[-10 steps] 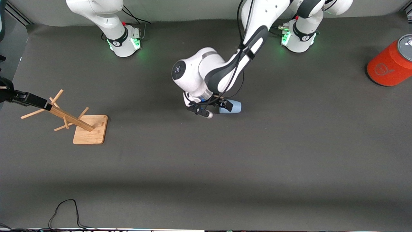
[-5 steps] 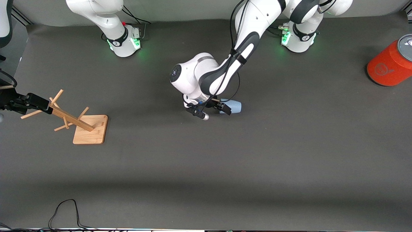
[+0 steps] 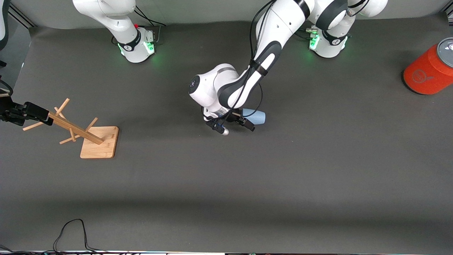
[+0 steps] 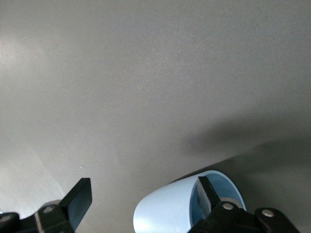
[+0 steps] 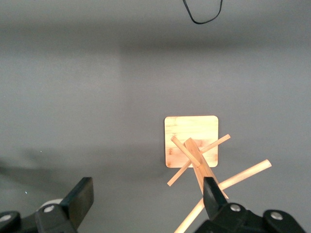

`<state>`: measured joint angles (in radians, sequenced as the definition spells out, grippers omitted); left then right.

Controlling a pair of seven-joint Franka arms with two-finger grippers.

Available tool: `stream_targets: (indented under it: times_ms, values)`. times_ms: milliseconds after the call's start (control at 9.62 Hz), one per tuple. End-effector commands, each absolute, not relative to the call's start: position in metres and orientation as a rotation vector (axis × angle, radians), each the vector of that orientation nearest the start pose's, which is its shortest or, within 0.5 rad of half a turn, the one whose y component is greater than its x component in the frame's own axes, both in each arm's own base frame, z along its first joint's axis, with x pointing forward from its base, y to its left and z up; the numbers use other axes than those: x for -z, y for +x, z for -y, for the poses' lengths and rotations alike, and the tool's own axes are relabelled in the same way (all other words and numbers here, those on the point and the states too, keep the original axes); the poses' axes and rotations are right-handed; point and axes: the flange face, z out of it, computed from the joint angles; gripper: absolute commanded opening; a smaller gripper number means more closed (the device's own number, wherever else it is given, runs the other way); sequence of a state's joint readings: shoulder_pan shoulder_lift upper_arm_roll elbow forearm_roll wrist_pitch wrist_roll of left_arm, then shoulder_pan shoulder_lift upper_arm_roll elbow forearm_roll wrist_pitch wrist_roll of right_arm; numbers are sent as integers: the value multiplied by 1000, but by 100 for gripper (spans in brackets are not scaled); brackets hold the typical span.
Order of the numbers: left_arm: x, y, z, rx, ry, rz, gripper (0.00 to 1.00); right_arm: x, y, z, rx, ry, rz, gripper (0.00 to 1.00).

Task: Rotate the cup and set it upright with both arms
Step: 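Grasp the lying blue cup with the left gripper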

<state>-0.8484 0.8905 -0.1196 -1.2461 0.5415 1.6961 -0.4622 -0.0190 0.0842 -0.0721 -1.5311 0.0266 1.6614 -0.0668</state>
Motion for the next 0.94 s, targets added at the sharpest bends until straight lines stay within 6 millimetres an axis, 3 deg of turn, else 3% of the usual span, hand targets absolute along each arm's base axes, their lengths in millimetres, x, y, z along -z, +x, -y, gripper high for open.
stream_targets:
  times_ms: [0, 104, 208, 312, 520, 624, 832]
  values:
    - [-203, 454, 542, -64, -2352, -873, 90, -610, 582, 49, 100, -3153, 42, 100]
    - [-200, 452, 539, -72, -2337, -878, 85, -610, 582, 48, 100, -3152, 46, 100]
    - [-198, 452, 538, -82, -2331, -886, 66, -609, 582, 48, 99, -3145, 43, 100]
    - [-199, 451, 538, -81, -2329, -886, 37, -608, 582, 47, 96, -3145, 46, 100]
    - [-196, 449, 538, -86, -2322, -888, 8, -609, 582, 45, 92, -3143, 50, 100]
    - [-195, 448, 537, -90, -2319, -891, 0, -609, 582, 45, 88, -3139, 45, 100]
    - [-207, 452, 536, -99, -2305, -908, 0, -608, 586, 45, 87, -3140, 36, 100]
